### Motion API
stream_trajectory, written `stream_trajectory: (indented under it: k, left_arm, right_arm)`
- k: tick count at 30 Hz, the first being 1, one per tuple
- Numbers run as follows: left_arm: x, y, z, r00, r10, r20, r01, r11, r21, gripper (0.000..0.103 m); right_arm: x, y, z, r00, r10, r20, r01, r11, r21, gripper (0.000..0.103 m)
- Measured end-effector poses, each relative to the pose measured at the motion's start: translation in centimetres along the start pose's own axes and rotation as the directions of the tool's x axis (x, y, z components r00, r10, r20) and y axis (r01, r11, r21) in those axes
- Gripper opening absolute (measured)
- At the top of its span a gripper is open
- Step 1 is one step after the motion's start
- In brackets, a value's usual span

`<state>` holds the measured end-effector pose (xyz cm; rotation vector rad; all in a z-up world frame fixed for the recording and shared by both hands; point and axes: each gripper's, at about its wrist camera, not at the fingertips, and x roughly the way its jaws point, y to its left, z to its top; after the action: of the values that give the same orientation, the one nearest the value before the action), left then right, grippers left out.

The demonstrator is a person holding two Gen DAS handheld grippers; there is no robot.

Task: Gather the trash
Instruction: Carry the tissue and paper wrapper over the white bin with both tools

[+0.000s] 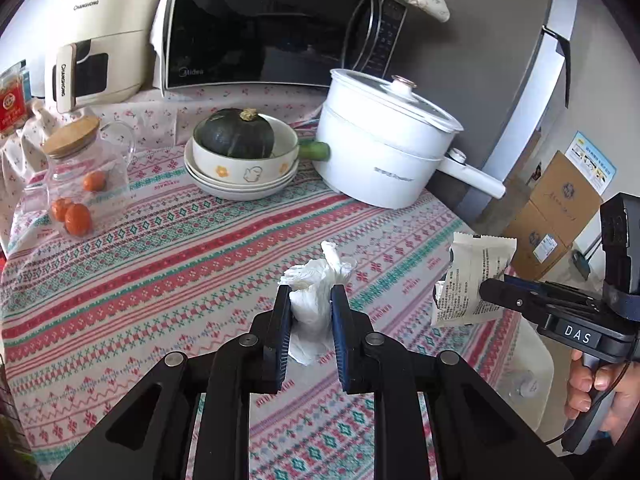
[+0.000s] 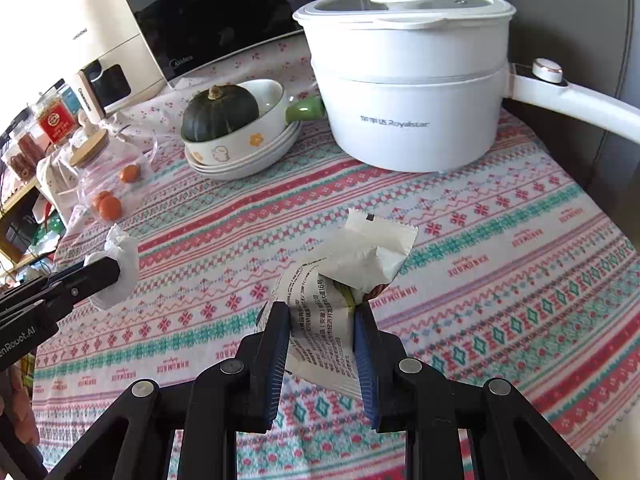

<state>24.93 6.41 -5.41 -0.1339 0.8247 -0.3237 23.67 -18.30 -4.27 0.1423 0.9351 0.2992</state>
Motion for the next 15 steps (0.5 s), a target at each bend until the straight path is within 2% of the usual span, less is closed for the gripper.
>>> stream_trajectory:
  k: [8, 15]
  left_arm:
    - [-4.2, -5.4, -4.5, 0.998, -0.060, -0.002, 0.060, 0.998, 0.027, 0.020]
    - [-4.9, -9.0, -9.0, 0.991, -0.120, -0.060, 0.123, 0.991, 0.043, 0.020]
  right_arm:
    - [-6.4, -1.5, -4.5, 1.000, -0.002, 0.017, 0.003, 1.000, -0.017, 0.029]
    - [-9.7, -3.6, -8.3, 0.999, -0.037, -0.017, 0.037, 0.999, -0.019, 0.029]
